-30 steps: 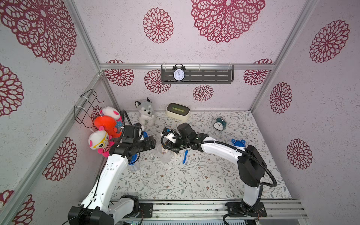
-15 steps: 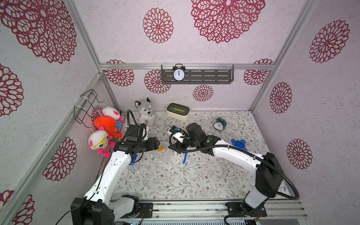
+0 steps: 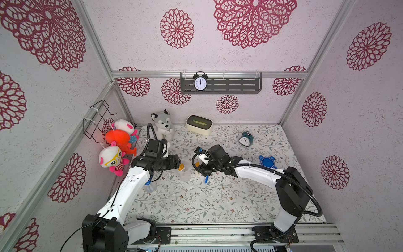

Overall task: Pack away toiletry kits
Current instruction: Pick up the toiletry item from the center of the board.

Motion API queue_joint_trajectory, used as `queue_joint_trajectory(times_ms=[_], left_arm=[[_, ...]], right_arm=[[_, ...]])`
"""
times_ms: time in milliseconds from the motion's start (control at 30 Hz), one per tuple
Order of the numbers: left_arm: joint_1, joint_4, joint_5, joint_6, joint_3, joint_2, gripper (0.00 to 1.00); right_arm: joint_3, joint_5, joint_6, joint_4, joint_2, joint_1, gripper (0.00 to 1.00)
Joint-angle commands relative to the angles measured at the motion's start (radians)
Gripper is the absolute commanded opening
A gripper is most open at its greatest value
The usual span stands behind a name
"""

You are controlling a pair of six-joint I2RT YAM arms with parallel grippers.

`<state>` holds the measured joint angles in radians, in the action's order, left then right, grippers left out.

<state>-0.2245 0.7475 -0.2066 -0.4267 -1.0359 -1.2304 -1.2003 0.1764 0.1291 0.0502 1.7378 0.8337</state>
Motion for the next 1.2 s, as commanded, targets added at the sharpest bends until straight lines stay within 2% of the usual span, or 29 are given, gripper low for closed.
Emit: queue_joint_trajectory(times_ms=[0, 200, 333, 500, 667, 800, 967, 1167], left_arm=[[-0.004, 0.0, 0.013, 0.012, -0.003, 0.005, 0.75], [-0.006, -0.001, 0.012, 0.008, -0.001, 0.003, 0.75], [-0.005, 0.001, 0.016, 0.01, 0.001, 0.002, 0.75], [-0.005, 0.002, 0.021, 0.01, 0.002, 0.005, 0.75], [-0.006, 0.002, 0.02, 0.009, 0.002, 0.002, 0.75], [-0.004, 0.004, 0.021, 0.007, 0.001, 0.003, 0.74], [-0.005, 0.002, 0.044, -0.005, -0.002, 0.012, 0.74], [-0.005, 0.0, 0.059, -0.012, 0.003, 0.012, 0.74]], right_arm=[[-0.034, -0.008, -0.012, -0.055, 0.002, -0.004, 0.71], [-0.038, 0.027, 0.0, -0.096, 0.037, -0.004, 0.68], [-0.059, 0.056, 0.022, -0.082, 0.062, -0.004, 0.63], [-0.07, 0.071, 0.033, -0.065, 0.082, -0.006, 0.51], [-0.064, 0.057, 0.038, -0.07, 0.06, -0.005, 0.35], [-0.07, 0.014, 0.043, -0.028, -0.008, -0.005, 0.34], [-0.09, -0.003, 0.057, 0.057, -0.163, -0.005, 0.35], [-0.142, 0.109, 0.003, 0.091, -0.261, -0.001, 0.35]])
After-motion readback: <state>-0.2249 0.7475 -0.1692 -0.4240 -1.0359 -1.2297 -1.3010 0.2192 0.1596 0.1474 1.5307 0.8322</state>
